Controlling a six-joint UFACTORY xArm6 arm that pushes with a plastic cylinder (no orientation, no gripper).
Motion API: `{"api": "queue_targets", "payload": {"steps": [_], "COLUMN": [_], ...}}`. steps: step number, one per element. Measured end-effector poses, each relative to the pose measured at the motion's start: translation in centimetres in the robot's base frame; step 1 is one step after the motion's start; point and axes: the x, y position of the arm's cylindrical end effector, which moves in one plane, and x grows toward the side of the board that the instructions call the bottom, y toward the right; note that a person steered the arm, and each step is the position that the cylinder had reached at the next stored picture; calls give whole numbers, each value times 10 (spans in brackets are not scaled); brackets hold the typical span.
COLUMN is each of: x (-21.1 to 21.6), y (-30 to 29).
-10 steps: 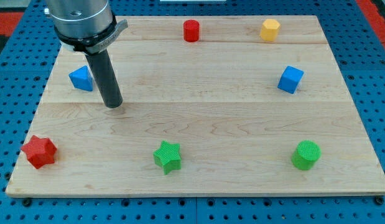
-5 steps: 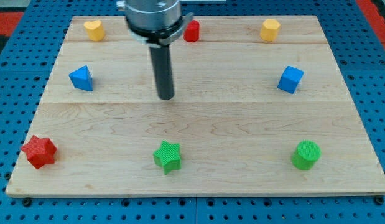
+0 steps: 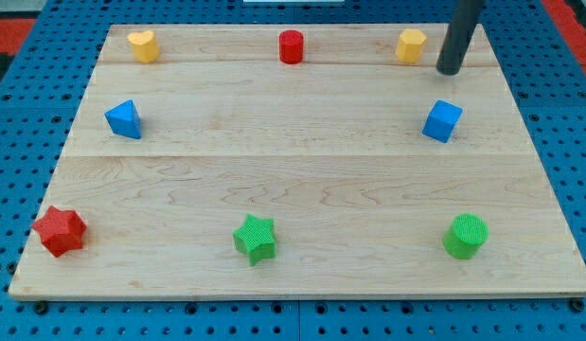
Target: Place the yellow hexagon diagonally to the bottom right of the red circle
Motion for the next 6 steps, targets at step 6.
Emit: {"api": "queue_targets", "payload": {"steps": [6], "x": [-77], "y": [-97]}}
